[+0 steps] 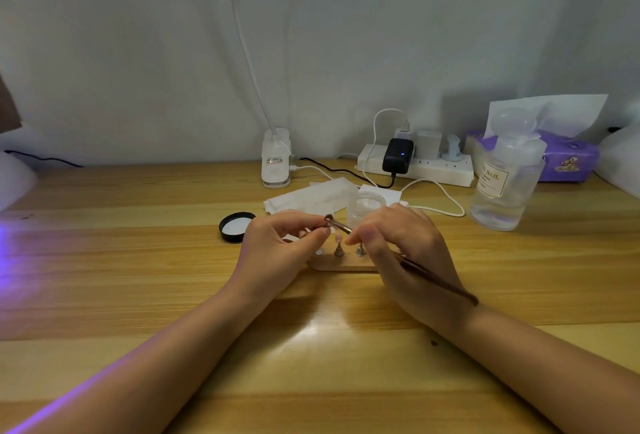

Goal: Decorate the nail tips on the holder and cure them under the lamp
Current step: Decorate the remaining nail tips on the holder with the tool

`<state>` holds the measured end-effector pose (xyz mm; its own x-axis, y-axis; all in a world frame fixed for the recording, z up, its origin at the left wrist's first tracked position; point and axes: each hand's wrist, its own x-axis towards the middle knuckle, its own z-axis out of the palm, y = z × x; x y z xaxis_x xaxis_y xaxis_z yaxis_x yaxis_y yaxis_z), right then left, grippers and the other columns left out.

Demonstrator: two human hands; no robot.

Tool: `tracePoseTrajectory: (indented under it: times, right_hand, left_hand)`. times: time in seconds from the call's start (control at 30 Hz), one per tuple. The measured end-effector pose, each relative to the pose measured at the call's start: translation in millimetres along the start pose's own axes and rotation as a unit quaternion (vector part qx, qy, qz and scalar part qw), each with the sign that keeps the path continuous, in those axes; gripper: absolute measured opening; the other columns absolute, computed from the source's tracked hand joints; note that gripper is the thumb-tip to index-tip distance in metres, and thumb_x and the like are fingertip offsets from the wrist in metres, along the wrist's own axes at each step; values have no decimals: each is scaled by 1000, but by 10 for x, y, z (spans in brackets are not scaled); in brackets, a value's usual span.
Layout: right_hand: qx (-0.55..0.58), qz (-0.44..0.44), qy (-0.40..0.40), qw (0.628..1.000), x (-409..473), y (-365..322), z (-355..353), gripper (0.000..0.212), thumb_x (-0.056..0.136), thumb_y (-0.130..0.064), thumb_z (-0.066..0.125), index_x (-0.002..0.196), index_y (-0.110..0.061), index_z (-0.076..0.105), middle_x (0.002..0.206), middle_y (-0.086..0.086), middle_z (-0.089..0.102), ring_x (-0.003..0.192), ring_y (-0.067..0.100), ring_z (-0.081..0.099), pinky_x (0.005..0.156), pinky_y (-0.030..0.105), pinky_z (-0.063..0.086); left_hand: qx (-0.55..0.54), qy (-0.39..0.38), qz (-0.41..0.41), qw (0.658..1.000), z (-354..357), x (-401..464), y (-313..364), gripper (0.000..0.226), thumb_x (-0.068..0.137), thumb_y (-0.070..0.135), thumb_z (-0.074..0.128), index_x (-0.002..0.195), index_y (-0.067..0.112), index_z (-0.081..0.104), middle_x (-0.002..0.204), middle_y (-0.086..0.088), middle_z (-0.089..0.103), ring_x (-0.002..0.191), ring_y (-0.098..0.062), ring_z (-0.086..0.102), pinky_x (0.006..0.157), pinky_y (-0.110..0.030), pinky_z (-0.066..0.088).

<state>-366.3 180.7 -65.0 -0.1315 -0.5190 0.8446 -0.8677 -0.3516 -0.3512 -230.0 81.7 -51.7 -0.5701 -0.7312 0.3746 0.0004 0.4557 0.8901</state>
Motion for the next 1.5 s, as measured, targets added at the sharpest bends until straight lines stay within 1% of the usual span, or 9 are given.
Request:
tracePoseTrajectory:
  times: [0.13, 0.33, 0.53, 0.73, 0.9, 0.97, 1.13, 1.33, 1.5]
  right_hand:
    - [25, 0, 24, 999, -22, 19, -33, 55, 98, -35, 28, 62, -12, 63, 63, -9, 60, 64, 3, 53, 67, 40, 40]
    - [1, -6, 6, 1000, 1, 11, -3, 48, 97, -35, 32, 76, -10, 67, 72, -1, 64, 72, 15, 59, 64, 43, 45]
    - [26, -8, 24, 999, -26, 22, -33, 56, 99, -35, 28, 63, -12, 65, 64, -11, 60, 64, 5, 54, 65, 42, 41]
    - [-2, -5, 10, 1000, 9, 6, -4, 42, 96, -31, 34, 77, -12, 67, 74, -2, 64, 74, 12, 58, 66, 42, 44]
    - [27, -5, 25, 999, -27, 2, -37, 56, 98, -35, 29, 63, -11, 64, 64, -9, 61, 66, 3, 55, 68, 41, 41]
    - [28, 3, 30, 999, -27, 2, -39, 55, 98, -36, 29, 65, -11, 65, 66, -11, 60, 67, 1, 54, 69, 38, 40]
    - [-7, 12, 9, 1000, 7, -1, -15, 39, 93, -30, 40, 73, -12, 67, 69, -2, 65, 70, 14, 58, 68, 42, 41]
    - [28, -10, 19, 999, -15, -21, -37, 54, 98, -35, 31, 65, -12, 67, 67, -14, 60, 66, 5, 55, 70, 40, 40]
    - [12, 21, 13, 1000, 12, -10, -15, 38, 93, -29, 38, 78, -12, 69, 73, -2, 65, 74, 10, 56, 67, 38, 44]
  left_hand:
    - [2, -3, 5, 1000, -1, 3, -7, 19, 78, 8, 69, 82, 26, 72, 83, 12, 71, 76, -3, 59, 67, -17, 50]
    - [1, -5, 6, 1000, 2, 4, -11, 19, 78, 8, 69, 80, 27, 72, 78, 12, 70, 73, 0, 57, 64, -19, 49]
    - [10, -4, 11, 1000, -6, 12, -23, 24, 79, 10, 68, 79, 34, 70, 86, 18, 70, 80, -6, 59, 69, -23, 51]
    - [22, -12, 41, 999, -6, 19, -27, 21, 79, 6, 68, 84, 26, 72, 84, 11, 71, 81, -8, 61, 73, -22, 50]
    - [9, -6, 45, 999, -4, 19, -11, 27, 77, 5, 69, 80, 32, 70, 82, 20, 70, 81, 0, 61, 74, -17, 50]
    - [7, -5, 47, 999, -4, 20, -14, 27, 77, 5, 69, 79, 32, 70, 83, 21, 69, 81, -1, 62, 74, -16, 50]
    - [5, -5, 43, 999, -3, 21, -19, 26, 77, 5, 69, 78, 32, 70, 83, 22, 70, 81, 1, 63, 76, -19, 52]
    - [-6, 5, 31, 999, 1, 30, -46, 21, 75, 12, 71, 81, 32, 70, 87, 22, 69, 84, -2, 65, 77, -17, 53]
    - [-2, 8, 26, 1000, 4, 32, -57, 21, 75, 12, 71, 80, 33, 71, 85, 21, 70, 81, 0, 64, 70, -12, 50]
